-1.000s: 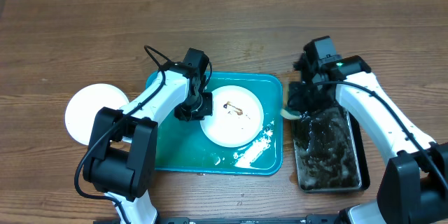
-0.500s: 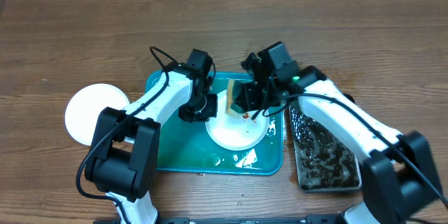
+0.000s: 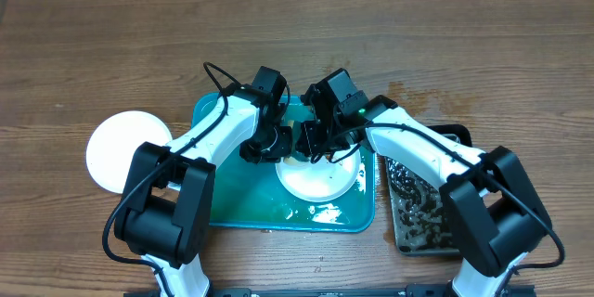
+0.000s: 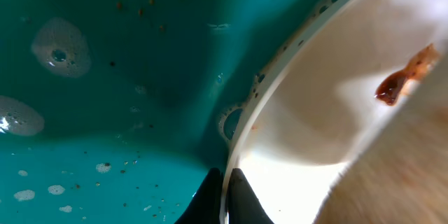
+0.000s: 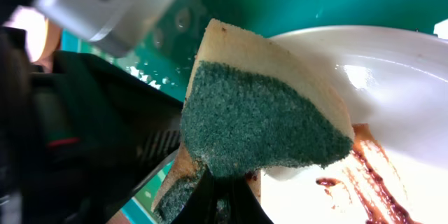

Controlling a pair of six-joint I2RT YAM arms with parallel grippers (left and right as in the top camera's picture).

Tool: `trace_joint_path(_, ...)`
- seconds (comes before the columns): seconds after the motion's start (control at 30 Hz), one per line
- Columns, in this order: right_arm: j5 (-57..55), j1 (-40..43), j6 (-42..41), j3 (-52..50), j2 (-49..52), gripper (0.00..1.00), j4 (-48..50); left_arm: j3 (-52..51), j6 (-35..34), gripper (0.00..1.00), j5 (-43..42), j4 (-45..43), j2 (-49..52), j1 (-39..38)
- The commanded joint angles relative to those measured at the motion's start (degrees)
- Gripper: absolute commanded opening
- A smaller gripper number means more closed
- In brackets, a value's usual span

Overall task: Clean dirty plates on tray and stack at the side
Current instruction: 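Scrub the back white plate with the sponge while the left gripper holds it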

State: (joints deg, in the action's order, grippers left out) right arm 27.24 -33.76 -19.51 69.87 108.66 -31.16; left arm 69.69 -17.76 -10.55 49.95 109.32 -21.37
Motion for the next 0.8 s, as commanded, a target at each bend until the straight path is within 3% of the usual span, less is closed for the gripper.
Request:
trace_joint_path(0.0, 0.70, -0.02, -0.33, 0.68, 2.10, 0.04, 0.46, -0.55, 1.03, 0.04, -0.02, 0.13, 0.83, -0.15)
trace_joint_path(0.17, -1.64, 0.13, -0.50, 0.66, 4.39, 0.04, -0.37, -0.55, 1.03, 0.04, -0.02, 0.33, 0.83, -0.15)
trace_joint_path(0.4, -17.77, 2.32, -8.68, 0.66, 4.42, 0.04, -10.03, -0.55, -0.55, 0.04, 1.95, 0.98, 0.83, -0.15)
trace_joint_path(0.53, -22.47, 3.72, -8.83, 0.66, 4.42, 0.04, -15.30, -0.55, -4.13, 0.04, 5.09, 1.03, 0.83, -0.09)
trace_joint_path(0.77, -29.20, 4.83, -8.81, 0.66, 4.39, 0.04, -21.53, -0.55, -4.11, 0.04, 5.22, 1.29, 0.83, 0.00)
